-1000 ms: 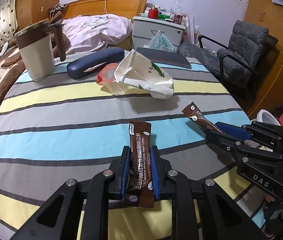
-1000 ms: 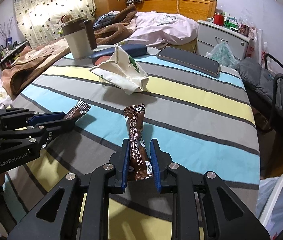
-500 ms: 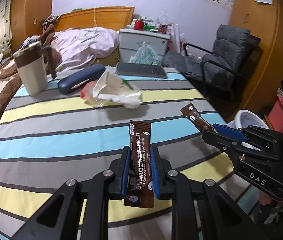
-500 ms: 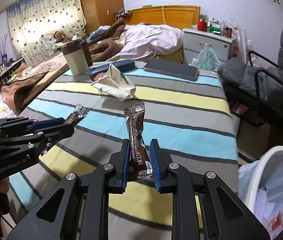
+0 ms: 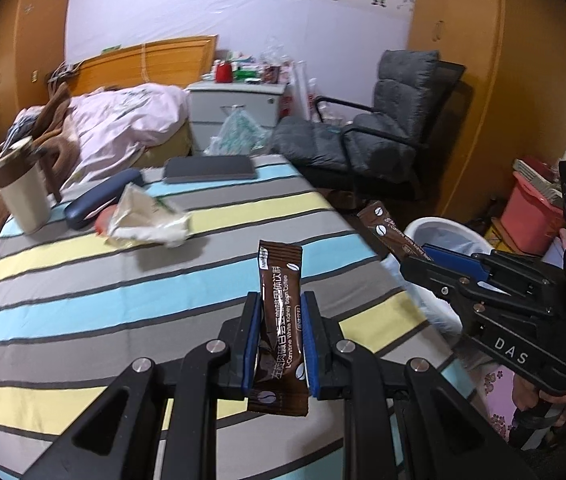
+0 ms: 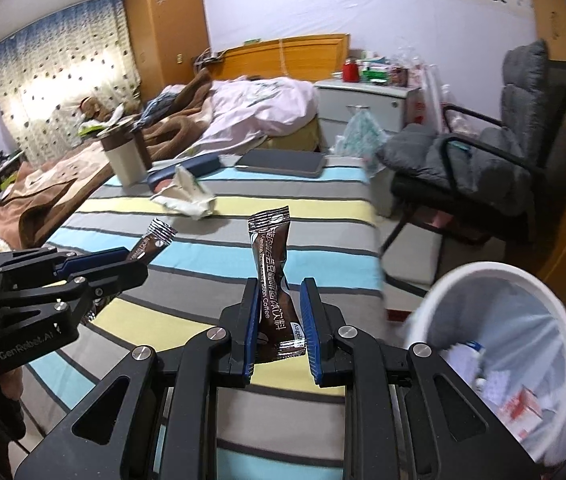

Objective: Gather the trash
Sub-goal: 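Carry both wrappers over the white bin and open both grippers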

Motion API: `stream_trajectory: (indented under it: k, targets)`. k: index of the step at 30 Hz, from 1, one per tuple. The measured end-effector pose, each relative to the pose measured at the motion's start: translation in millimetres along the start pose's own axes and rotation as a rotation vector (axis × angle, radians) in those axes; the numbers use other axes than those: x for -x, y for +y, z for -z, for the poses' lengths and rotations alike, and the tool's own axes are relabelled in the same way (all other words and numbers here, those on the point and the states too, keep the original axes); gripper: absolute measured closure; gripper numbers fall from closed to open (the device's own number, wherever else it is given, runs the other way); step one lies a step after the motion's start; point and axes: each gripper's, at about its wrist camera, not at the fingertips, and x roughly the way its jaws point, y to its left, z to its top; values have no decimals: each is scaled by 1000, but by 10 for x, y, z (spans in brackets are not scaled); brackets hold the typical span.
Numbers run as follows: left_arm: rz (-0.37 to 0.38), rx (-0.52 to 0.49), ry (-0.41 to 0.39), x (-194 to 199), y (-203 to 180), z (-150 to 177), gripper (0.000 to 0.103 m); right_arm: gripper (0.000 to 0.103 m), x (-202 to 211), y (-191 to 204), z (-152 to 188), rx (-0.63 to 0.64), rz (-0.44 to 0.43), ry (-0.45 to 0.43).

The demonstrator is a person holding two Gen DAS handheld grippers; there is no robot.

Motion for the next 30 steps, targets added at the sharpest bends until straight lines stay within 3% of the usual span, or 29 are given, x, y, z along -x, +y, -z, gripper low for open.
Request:
stream_trajectory:
  k: [16, 30]
  targets:
    - [147, -124, 2, -242, -976, -200, 82, 80, 480, -670, 256, -128, 179, -50]
    - [240, -198, 84, -649, -1651, -192, 82, 80, 592, -1207, 525, -221, 309, 6]
